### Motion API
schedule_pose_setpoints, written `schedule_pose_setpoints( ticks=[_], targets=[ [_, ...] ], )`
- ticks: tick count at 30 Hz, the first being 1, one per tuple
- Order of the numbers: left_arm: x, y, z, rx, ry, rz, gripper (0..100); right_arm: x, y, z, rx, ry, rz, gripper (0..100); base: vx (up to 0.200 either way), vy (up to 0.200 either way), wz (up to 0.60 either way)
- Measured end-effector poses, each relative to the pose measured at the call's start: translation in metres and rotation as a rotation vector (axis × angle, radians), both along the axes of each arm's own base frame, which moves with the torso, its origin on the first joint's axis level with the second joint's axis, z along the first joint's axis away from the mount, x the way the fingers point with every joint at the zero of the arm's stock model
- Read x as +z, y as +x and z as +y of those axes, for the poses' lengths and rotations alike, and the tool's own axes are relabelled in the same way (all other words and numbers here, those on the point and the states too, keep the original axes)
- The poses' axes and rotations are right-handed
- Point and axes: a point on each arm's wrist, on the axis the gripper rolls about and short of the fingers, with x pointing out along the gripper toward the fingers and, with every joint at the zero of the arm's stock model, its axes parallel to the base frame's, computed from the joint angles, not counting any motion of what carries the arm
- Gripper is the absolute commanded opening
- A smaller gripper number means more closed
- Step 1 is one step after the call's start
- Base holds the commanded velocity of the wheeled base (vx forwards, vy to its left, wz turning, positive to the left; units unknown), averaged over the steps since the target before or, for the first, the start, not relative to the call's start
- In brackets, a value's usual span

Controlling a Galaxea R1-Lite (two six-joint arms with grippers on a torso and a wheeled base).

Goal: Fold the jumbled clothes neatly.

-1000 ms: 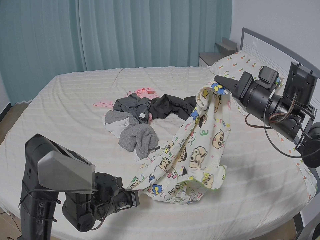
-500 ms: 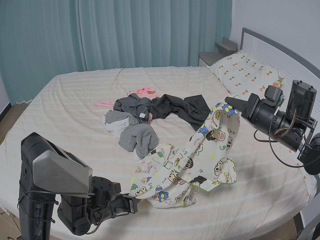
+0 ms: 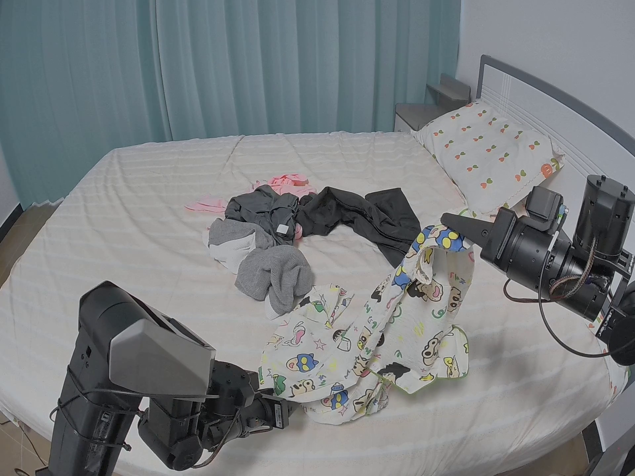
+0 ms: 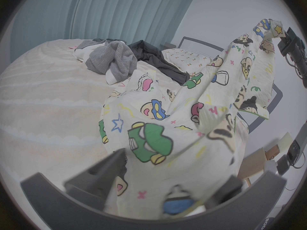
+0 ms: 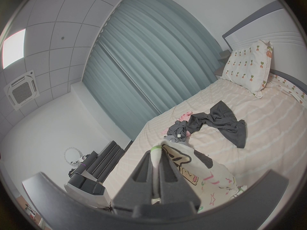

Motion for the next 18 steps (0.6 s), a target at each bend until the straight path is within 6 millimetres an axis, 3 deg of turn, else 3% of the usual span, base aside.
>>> schedule_pose_setpoints(
  ticks=[9,13,18],
  targets=[
    [0.004,-0.015,0.009,-0.009,0.024,0.045,0,-0.008,0.008,-0.005,-0.03,-0.016,0.025,0,0.0,0.0,0.0],
    [0.019,-0.025,0.017,-0.05,-0.004,0.067,0,-0.013,0.015,-0.008,-0.053,-0.025,0.04,0,0.0,0.0,0.0],
    [0.041,-0.024,0.027,-0.047,-0.061,0.036,0,-0.019,0.022,-0.012,-0.074,-0.032,0.056,0,0.0,0.0,0.0]
  ],
)
